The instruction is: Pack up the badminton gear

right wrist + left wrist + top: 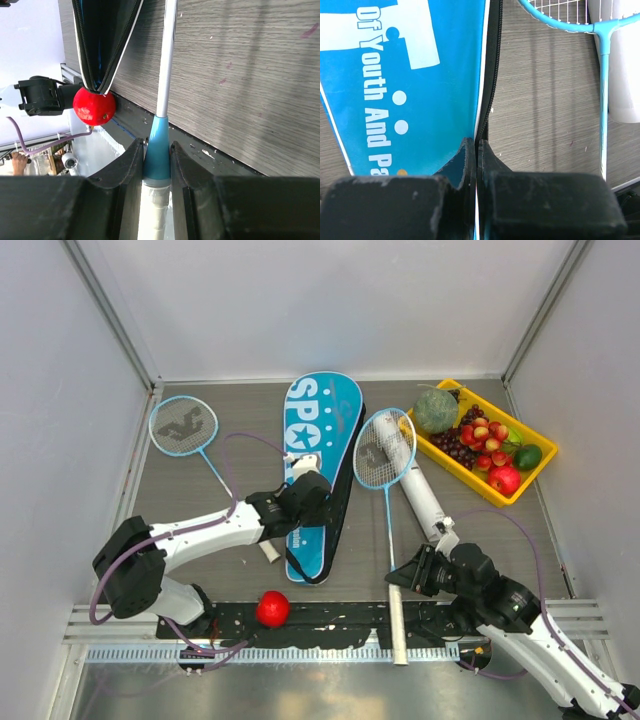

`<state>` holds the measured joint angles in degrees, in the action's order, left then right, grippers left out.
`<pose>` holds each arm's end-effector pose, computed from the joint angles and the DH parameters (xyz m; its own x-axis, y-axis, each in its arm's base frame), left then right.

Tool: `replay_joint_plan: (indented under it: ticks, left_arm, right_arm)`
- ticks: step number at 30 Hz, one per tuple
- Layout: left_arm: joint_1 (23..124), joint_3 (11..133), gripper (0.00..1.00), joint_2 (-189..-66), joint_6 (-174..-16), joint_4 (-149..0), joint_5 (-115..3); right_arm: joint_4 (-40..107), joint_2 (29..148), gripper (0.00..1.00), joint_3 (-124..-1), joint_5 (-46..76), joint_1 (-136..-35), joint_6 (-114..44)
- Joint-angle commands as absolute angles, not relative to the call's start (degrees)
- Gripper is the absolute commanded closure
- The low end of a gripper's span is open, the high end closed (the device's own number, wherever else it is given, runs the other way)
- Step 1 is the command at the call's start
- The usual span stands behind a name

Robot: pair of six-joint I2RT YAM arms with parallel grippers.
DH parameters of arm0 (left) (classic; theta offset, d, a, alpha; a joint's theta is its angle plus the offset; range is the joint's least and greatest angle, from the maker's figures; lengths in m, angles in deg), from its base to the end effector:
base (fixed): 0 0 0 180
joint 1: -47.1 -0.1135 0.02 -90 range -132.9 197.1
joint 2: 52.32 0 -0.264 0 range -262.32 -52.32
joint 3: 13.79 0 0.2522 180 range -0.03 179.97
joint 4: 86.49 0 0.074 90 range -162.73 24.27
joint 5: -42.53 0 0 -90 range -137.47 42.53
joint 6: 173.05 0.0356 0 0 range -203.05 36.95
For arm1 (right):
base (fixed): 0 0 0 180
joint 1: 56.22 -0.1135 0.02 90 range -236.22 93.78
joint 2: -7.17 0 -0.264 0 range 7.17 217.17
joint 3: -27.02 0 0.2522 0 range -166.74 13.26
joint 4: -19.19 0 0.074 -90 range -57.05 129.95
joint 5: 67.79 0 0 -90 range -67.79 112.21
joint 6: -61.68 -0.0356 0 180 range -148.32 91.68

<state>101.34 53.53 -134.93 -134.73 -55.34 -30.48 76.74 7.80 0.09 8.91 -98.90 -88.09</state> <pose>0.1860 -0.2404 0.2305 -0.7791 -0.2021 -0.5934 0.0760 0.9092 -0.4094 0.0496 0.0569 0.1718 -0.8869 0.3259 -0.3273 -0.0754 0.5969 0.7987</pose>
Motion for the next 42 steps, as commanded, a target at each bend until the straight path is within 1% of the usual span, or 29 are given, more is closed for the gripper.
replay_joint_plan:
  ticks: [1, 4, 11, 18, 20, 24, 28, 36, 39, 42]
  left_arm:
    - [100.9, 55.7, 1.0, -132.4, -135.8, -58.2, -28.2]
    - [101.0, 54.9, 1.0, -131.9, -135.5, -59.6, -29.3]
    - [101.0, 53.0, 1.0, -131.5, -135.5, -61.4, -29.7]
    - [101.0, 51.7, 1.0, -131.6, -134.9, -63.5, -31.7]
    - [101.0, 51.2, 1.0, -131.6, -134.7, -63.7, -32.2]
    - [101.0, 49.5, 1.0, -130.5, -134.8, -65.0, -32.6]
    - [101.0, 47.6, 1.0, -129.3, -134.3, -66.7, -33.4]
    - [100.9, 43.9, 1.0, -127.1, -132.4, -72.4, -36.2]
    - [101.0, 42.7, 1.0, -127.0, -132.1, -76.2, -38.1]
    - [100.9, 43.0, 1.0, -127.4, -131.7, -76.6, -39.8]
  right_arm:
    - [71.5, -2.1, 0.95, -1.7, 6.6, -99.1, -89.9]
    - [66.0, -2.4, 0.95, 0.2, 3.8, -99.1, -93.4]
    - [60.4, -2.0, 0.95, 2.4, 1.6, -99.1, -96.7]
    - [51.1, 0.3, 0.95, 5.7, -0.8, -99.1, -101.8]
    - [49.0, 2.2, 0.95, 6.1, -0.5, -99.1, -101.8]
    - [41.7, 11.2, 0.95, 6.7, -1.8, -99.1, -101.6]
    - [36.3, 17.4, 0.95, 6.8, -2.8, -99.1, -101.4]
    - [33.2, 22.6, 0.95, 7.5, -3.5, -99.1, -99.3]
    - [28.2, 26.1, 0.95, 8.7, -4.2, -99.0, -99.0]
    - [25.1, 29.0, 0.95, 9.9, -4.0, -99.1, -98.3]
